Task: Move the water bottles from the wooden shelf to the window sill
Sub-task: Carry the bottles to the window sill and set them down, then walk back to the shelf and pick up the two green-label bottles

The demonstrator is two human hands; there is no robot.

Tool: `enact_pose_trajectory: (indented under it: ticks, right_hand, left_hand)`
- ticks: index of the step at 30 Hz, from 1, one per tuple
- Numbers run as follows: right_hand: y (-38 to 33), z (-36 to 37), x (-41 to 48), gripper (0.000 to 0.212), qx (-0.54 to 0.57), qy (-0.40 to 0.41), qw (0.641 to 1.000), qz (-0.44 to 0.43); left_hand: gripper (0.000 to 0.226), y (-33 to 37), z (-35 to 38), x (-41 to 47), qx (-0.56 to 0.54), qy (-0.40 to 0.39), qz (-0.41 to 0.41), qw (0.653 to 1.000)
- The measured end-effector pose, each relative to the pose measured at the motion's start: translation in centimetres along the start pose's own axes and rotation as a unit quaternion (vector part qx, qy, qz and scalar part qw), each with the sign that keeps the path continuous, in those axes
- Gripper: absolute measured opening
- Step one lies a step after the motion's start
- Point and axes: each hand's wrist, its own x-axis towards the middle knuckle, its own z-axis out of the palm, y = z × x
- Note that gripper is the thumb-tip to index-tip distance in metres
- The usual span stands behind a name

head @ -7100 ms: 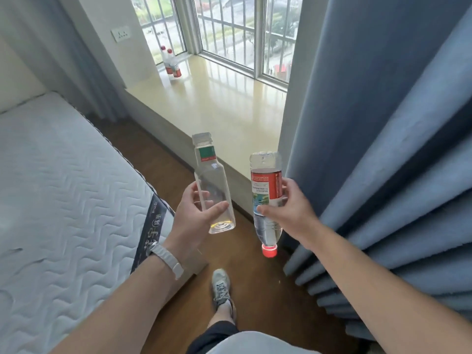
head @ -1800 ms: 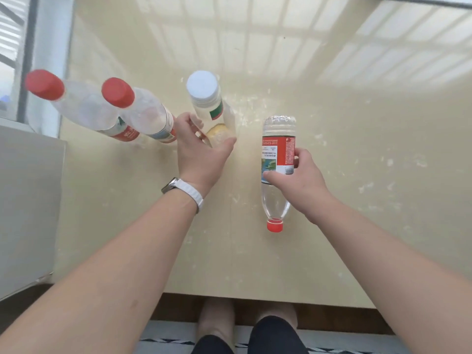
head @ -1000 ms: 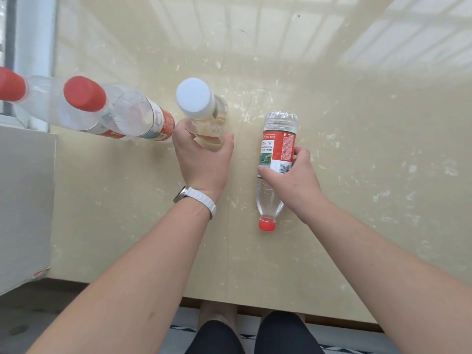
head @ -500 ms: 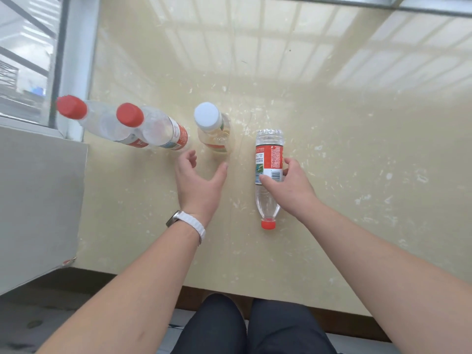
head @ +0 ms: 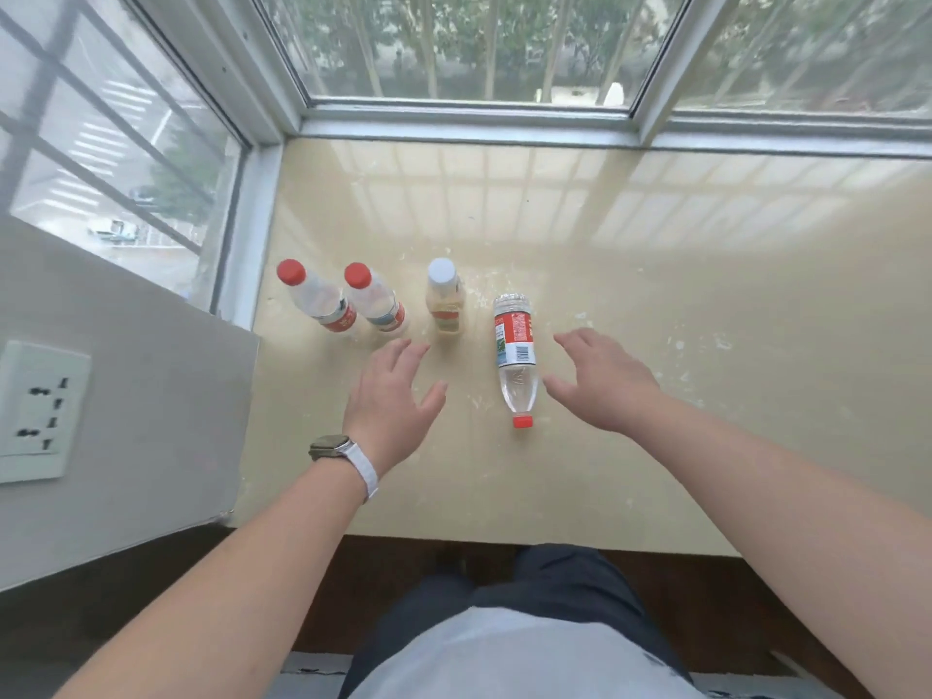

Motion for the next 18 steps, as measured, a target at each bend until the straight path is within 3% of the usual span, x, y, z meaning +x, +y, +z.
enact_pose_trajectory:
  ticks: [6, 18]
  right_hand:
    - [-1.9, -2.7, -7.7, 0.063, -0.089, 0.057, 0.994, -0.027]
    - [-0.9, -4.6, -19.5, 0.061, -0.103, 0.170, 0.980, 0.034]
  left_hand:
    - [0.056, 1.7, -3.6, -3.7, 0.081, -0.005, 0.132, 0.988]
    - [0.055, 8.5, -4.3, -6.8, 0.119, -0.015, 0.310, 0.943]
